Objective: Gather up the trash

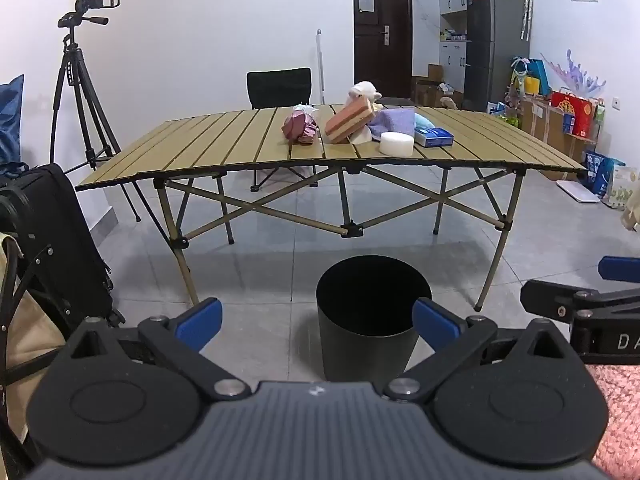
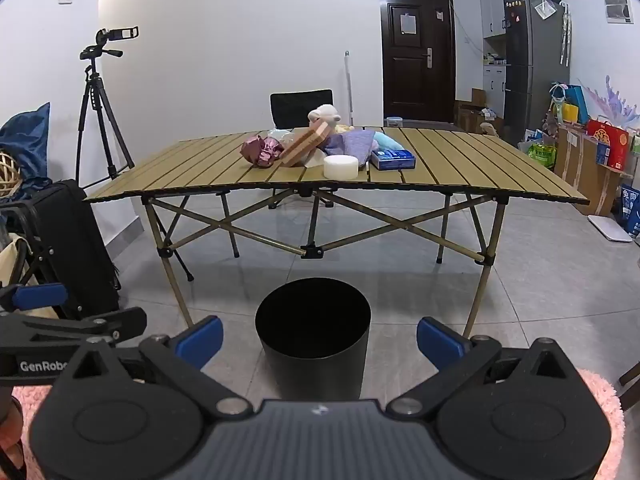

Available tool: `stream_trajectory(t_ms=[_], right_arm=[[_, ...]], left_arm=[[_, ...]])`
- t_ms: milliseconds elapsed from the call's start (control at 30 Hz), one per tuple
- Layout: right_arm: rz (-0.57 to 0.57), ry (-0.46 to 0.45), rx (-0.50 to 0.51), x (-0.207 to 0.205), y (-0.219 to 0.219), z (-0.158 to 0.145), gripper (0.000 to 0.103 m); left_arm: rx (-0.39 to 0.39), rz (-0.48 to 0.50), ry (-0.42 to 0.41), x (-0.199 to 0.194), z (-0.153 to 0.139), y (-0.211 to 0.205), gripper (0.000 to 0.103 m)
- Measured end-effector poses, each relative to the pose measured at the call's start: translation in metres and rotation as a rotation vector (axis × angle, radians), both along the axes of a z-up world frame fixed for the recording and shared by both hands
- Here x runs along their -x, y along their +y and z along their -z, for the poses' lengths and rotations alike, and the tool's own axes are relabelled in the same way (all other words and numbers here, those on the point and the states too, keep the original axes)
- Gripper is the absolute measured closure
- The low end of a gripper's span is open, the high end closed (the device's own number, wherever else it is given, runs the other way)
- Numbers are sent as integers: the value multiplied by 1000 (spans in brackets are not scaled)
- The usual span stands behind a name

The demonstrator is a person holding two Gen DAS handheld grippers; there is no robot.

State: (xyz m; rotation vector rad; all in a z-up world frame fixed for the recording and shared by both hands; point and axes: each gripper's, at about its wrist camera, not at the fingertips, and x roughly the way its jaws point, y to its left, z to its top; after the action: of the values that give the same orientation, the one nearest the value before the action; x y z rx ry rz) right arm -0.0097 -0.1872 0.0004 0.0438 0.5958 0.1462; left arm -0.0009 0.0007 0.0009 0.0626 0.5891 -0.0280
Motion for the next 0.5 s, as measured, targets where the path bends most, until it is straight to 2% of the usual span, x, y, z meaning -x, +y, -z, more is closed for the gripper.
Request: stream_trajectory(t_ms=[267,300,500], right_arm=[[0,9,-7,-1,-1,0,0],[0,9,-8,-1,-1,0,0],[2,8,-8,-1,1,1,0]], left_arm=[[31,17,1,8,-2,-3,0],[8,-6,-4,2,-3,-1,0],[6,-9,-12,2,-3,0,0]])
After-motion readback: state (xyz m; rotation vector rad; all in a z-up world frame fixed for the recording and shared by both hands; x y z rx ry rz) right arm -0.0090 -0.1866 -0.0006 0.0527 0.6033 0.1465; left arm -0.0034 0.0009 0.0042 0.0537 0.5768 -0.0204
